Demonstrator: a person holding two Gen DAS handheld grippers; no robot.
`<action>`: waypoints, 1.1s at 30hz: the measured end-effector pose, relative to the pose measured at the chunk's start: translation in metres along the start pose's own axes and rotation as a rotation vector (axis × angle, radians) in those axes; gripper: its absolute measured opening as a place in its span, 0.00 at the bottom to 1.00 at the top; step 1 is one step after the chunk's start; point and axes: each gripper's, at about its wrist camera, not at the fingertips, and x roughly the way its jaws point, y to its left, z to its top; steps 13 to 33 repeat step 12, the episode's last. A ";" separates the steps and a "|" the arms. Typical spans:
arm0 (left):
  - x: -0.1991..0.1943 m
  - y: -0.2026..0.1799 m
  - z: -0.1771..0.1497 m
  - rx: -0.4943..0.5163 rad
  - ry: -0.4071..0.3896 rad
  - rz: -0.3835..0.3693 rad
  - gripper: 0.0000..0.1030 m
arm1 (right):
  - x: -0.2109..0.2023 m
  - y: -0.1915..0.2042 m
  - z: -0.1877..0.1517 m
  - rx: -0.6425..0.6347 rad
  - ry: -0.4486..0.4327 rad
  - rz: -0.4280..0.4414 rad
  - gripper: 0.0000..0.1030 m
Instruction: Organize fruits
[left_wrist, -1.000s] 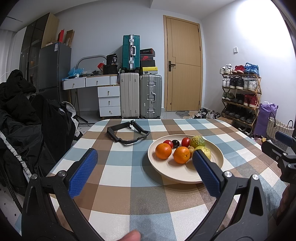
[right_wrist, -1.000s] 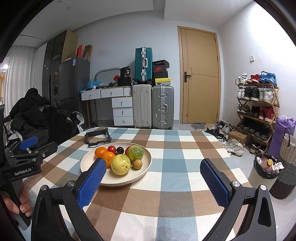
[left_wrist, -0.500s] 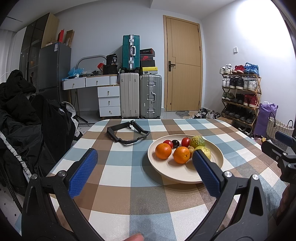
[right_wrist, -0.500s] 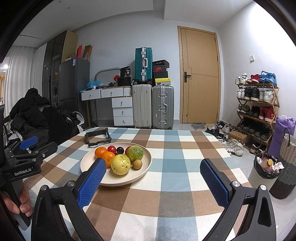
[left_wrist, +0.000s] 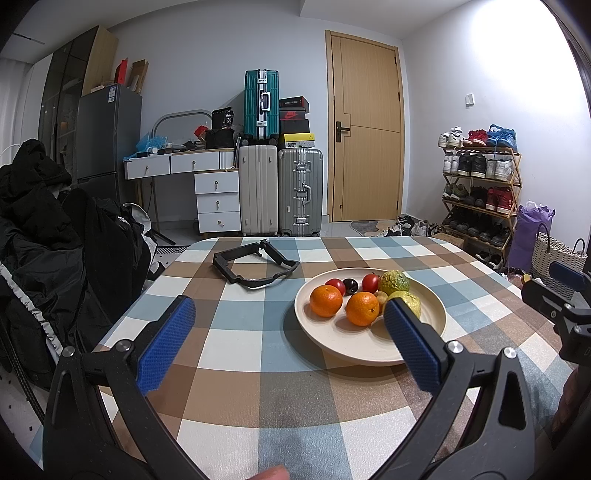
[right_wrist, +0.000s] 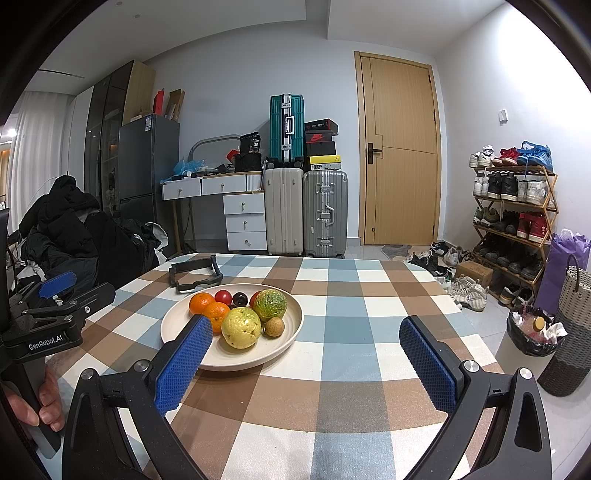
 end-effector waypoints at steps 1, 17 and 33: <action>-0.002 -0.001 0.001 0.000 0.000 0.000 0.99 | 0.000 0.000 0.000 0.000 0.000 0.000 1.00; -0.002 -0.001 0.000 0.000 0.000 0.000 0.99 | 0.000 0.000 0.000 0.000 0.000 0.000 1.00; -0.002 -0.001 0.000 0.000 0.000 0.000 0.99 | 0.000 0.000 0.000 0.000 0.000 0.000 1.00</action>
